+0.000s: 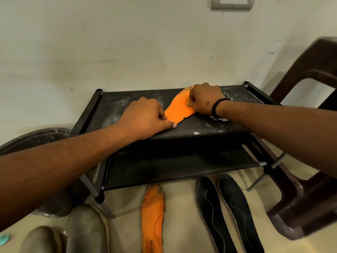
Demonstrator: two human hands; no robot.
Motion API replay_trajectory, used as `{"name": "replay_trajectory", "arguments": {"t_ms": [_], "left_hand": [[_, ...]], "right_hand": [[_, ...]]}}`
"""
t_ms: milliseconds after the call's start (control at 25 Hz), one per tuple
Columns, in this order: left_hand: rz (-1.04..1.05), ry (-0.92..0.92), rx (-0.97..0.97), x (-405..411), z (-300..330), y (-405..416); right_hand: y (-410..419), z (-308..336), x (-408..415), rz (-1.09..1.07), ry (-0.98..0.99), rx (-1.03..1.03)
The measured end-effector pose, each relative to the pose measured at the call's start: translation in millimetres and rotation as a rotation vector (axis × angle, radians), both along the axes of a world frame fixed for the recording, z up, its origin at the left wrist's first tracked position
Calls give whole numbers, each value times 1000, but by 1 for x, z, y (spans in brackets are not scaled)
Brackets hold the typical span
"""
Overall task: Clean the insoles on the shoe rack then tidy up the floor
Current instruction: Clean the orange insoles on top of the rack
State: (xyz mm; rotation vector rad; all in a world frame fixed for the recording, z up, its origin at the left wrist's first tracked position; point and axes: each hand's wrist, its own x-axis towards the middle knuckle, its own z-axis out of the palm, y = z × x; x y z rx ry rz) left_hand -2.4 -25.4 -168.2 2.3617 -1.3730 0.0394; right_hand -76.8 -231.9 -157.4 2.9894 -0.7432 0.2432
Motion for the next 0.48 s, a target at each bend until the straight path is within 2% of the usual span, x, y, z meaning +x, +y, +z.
{"name": "replay_trajectory", "arguments": {"t_ms": [120, 320, 400, 480], "left_hand": [[5, -5, 9, 1, 0, 0], [2, -14, -2, 1, -1, 1], [1, -20, -1, 1, 0, 1], [6, -9, 0, 1, -1, 0]], "right_hand": [[3, -3, 0, -23, -31, 89], [43, -5, 1, 271, -60, 296], [48, -4, 3, 321, -51, 276], [37, -2, 7, 269, -45, 208]]}}
